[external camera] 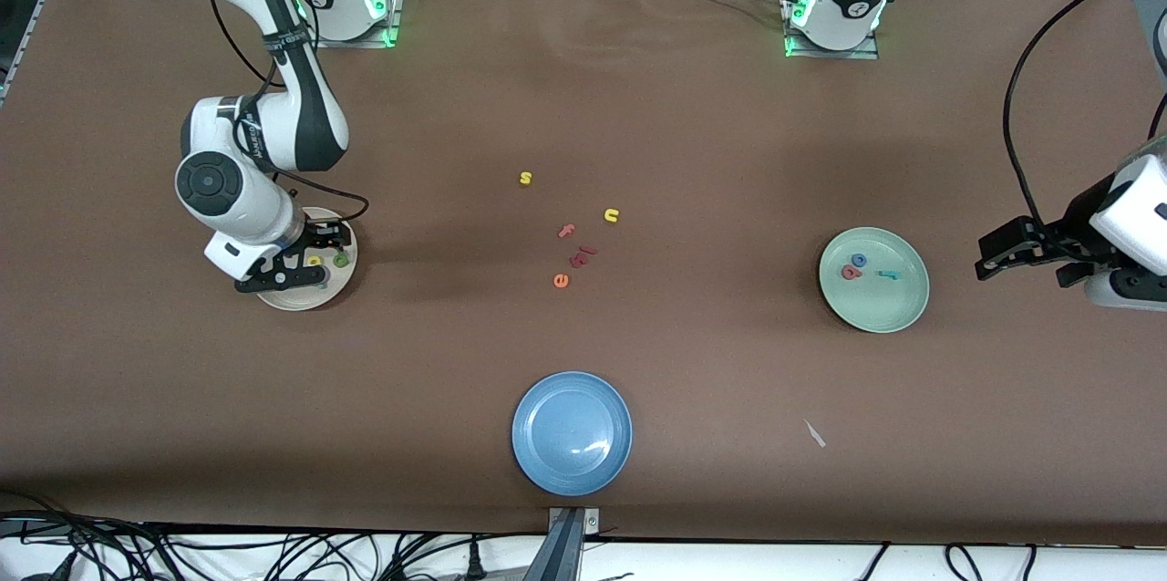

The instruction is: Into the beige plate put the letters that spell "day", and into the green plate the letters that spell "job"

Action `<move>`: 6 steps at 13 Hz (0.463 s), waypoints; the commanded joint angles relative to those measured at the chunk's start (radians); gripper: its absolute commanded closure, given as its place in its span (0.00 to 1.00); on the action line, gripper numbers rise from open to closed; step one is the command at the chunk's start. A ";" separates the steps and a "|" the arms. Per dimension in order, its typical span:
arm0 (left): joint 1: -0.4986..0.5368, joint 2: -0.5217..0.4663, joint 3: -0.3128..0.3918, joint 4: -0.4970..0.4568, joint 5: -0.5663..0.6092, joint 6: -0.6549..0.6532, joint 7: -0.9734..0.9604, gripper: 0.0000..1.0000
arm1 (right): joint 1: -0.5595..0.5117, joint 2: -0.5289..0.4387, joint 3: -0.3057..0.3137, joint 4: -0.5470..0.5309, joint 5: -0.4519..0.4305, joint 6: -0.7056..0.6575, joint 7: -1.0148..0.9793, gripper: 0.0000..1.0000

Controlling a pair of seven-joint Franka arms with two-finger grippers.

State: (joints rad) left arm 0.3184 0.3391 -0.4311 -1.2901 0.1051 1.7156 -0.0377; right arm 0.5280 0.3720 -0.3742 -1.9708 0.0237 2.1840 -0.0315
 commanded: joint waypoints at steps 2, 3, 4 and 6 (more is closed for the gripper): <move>0.004 -0.034 -0.003 0.012 -0.009 -0.024 -0.011 0.00 | 0.020 -0.015 0.018 0.102 0.018 -0.189 0.073 0.00; 0.004 -0.037 -0.006 0.012 -0.005 -0.024 -0.039 0.00 | 0.021 -0.016 0.034 0.145 0.018 -0.260 0.105 0.00; 0.005 -0.038 -0.006 0.012 -0.005 -0.025 -0.062 0.00 | 0.021 -0.016 0.047 0.188 0.018 -0.329 0.142 0.00; 0.005 -0.055 -0.008 0.012 -0.008 -0.031 -0.068 0.00 | 0.023 -0.016 0.058 0.266 0.016 -0.459 0.192 0.00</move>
State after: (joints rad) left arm 0.3181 0.3098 -0.4324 -1.2789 0.1051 1.7084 -0.0866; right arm 0.5521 0.3663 -0.3268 -1.7729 0.0255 1.8351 0.1191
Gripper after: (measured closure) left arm 0.000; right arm 0.000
